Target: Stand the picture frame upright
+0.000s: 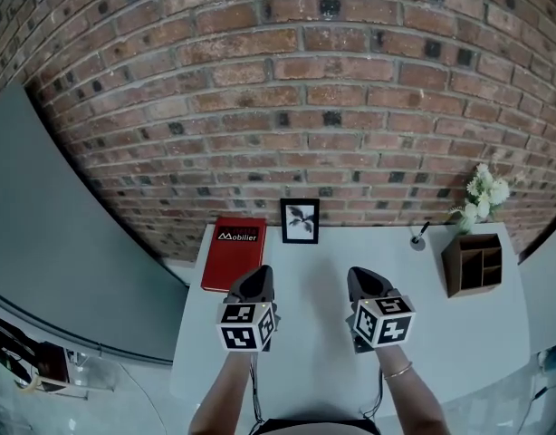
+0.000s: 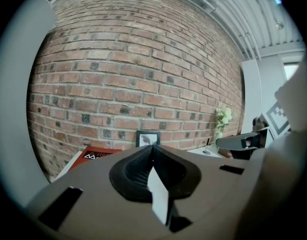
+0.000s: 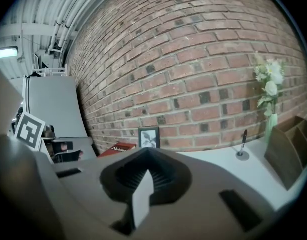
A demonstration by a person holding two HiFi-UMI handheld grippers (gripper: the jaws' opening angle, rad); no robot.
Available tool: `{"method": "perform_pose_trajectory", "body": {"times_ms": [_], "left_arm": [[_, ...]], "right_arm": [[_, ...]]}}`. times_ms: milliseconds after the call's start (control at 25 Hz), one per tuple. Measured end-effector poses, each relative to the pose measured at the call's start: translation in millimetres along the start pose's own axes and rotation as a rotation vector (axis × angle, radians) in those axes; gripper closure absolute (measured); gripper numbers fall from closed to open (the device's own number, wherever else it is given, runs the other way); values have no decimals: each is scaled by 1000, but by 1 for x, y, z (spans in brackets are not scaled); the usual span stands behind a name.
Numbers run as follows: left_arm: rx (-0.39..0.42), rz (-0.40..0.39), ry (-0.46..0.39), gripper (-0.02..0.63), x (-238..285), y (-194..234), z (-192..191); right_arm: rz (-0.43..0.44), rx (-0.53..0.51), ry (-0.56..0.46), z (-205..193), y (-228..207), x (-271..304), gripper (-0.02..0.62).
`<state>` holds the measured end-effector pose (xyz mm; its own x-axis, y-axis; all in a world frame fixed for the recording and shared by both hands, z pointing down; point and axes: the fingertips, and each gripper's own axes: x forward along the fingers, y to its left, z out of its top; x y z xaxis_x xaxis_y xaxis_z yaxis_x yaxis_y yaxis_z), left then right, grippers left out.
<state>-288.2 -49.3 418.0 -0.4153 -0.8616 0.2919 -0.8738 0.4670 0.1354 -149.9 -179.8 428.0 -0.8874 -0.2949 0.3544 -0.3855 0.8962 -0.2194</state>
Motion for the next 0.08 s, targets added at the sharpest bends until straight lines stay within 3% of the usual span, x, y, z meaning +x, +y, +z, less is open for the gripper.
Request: {"method": "perform_pose_trajectory", "body": {"times_ms": [80], "left_arm": [[-5, 2, 3, 611, 1, -2, -1]], "right_arm": [[4, -8, 5, 1, -1, 1, 592]]}}
